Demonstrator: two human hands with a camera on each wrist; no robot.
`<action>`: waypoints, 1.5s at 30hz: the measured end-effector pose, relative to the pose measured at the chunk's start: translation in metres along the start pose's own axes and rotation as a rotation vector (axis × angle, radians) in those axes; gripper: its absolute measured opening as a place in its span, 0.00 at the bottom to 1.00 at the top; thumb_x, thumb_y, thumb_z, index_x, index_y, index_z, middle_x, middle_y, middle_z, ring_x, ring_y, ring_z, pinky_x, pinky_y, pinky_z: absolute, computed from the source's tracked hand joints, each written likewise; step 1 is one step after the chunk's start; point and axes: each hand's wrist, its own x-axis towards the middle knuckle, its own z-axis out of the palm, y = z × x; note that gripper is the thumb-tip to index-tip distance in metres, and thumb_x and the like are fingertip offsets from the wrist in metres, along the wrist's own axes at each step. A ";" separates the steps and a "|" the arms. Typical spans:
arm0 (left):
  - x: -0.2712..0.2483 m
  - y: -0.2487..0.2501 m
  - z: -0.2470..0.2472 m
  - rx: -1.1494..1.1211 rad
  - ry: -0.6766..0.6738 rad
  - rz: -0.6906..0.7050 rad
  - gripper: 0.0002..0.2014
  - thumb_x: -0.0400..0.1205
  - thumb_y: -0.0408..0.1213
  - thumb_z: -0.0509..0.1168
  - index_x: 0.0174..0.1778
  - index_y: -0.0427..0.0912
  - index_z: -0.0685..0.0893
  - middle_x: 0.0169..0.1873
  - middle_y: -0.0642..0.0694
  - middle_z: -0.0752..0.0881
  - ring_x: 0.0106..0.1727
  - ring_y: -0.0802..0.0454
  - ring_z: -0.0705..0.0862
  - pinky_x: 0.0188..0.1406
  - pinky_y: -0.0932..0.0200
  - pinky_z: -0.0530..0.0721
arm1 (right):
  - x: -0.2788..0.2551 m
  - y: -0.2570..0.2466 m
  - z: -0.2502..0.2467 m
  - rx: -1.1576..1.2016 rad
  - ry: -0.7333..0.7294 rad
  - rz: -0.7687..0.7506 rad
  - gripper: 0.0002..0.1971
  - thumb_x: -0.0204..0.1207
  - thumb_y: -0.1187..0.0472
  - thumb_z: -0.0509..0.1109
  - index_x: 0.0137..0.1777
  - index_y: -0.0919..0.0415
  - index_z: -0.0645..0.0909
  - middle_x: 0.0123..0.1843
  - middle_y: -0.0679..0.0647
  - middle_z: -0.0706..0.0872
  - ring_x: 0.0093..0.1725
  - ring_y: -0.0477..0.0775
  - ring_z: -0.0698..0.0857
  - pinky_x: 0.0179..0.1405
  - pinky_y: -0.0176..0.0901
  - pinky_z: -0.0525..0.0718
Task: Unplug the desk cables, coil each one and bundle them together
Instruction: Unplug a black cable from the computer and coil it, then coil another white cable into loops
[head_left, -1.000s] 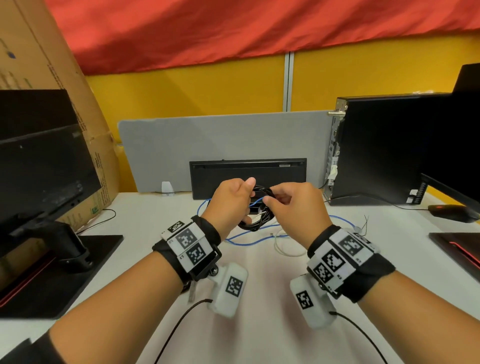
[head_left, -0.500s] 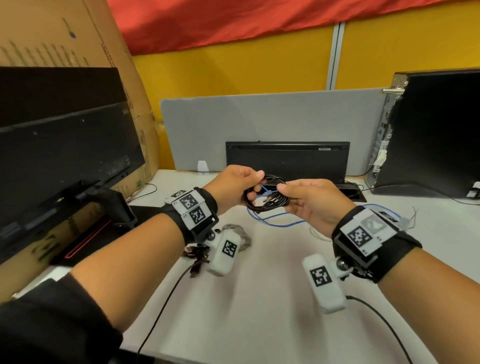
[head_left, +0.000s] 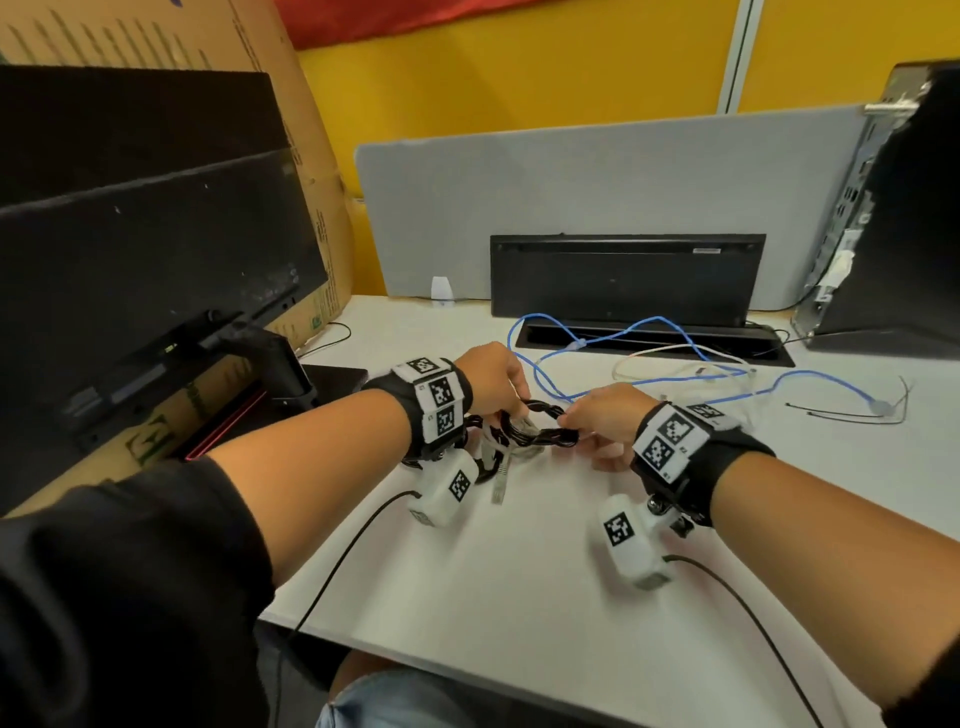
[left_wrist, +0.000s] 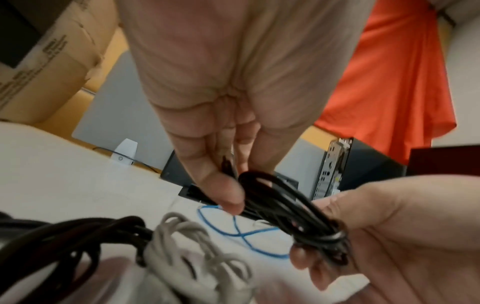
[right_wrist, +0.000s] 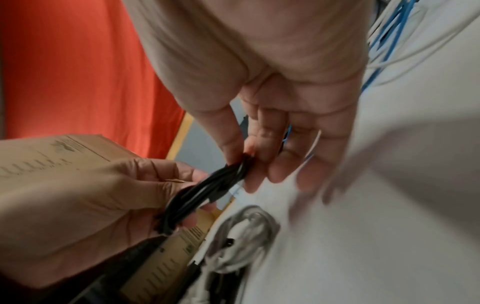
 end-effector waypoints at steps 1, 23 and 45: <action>0.001 0.000 0.002 0.035 -0.013 -0.006 0.06 0.74 0.32 0.76 0.44 0.43 0.88 0.32 0.49 0.88 0.25 0.57 0.85 0.29 0.65 0.85 | 0.002 0.001 0.001 -0.041 0.001 0.009 0.08 0.76 0.63 0.72 0.52 0.65 0.84 0.47 0.62 0.88 0.38 0.57 0.82 0.48 0.52 0.85; 0.007 0.049 0.019 0.306 0.058 0.240 0.08 0.80 0.40 0.67 0.43 0.41 0.89 0.43 0.49 0.88 0.46 0.49 0.84 0.44 0.57 0.81 | -0.025 0.004 -0.109 -0.884 0.159 -0.151 0.13 0.78 0.63 0.66 0.58 0.65 0.86 0.58 0.60 0.88 0.57 0.61 0.87 0.59 0.52 0.86; 0.052 0.146 0.111 0.454 -0.305 0.513 0.13 0.77 0.43 0.74 0.54 0.42 0.91 0.53 0.43 0.89 0.57 0.45 0.83 0.51 0.60 0.77 | -0.032 0.068 -0.149 -1.272 0.025 -0.443 0.06 0.79 0.58 0.66 0.53 0.55 0.81 0.53 0.53 0.87 0.56 0.56 0.82 0.56 0.42 0.72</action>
